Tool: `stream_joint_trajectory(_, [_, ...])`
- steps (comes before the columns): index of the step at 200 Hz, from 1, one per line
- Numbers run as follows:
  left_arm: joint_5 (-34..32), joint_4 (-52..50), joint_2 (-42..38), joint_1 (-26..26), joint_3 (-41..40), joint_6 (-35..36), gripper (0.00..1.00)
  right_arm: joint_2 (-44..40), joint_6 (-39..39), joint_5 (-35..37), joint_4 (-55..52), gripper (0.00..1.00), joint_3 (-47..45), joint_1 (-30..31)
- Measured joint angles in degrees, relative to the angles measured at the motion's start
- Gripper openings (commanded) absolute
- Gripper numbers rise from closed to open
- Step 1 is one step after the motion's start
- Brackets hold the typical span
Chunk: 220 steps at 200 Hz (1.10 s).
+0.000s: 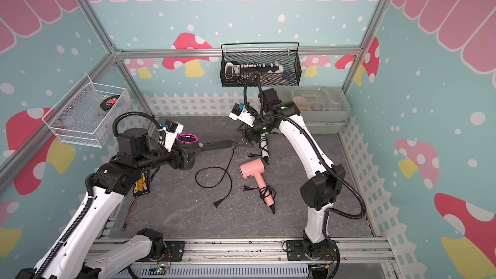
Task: Wrap the cord around the hair dryer
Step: Pick up the hair dryer from the center of the board, then wrap the power cord around the hair dryer.
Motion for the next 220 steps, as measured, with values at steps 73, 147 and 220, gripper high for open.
stream_joint_trajectory(73, [-9.3, 2.4, -1.1, 1.2, 3.2, -3.6, 0.00, -5.3, 20.2, 4.0, 29.9, 0.78, -31.4, 3.0])
stream_joint_trajectory(147, [-12.5, 4.1, -1.3, 1.7, 1.3, -5.7, 0.00, 12.5, 26.7, 22.8, 41.2, 0.72, -30.4, 15.3])
stream_joint_trajectory(220, [-12.5, 5.3, -1.3, 2.8, 1.1, -6.6, 0.00, 17.5, 27.0, 35.0, 46.6, 0.68, -25.0, 18.2])
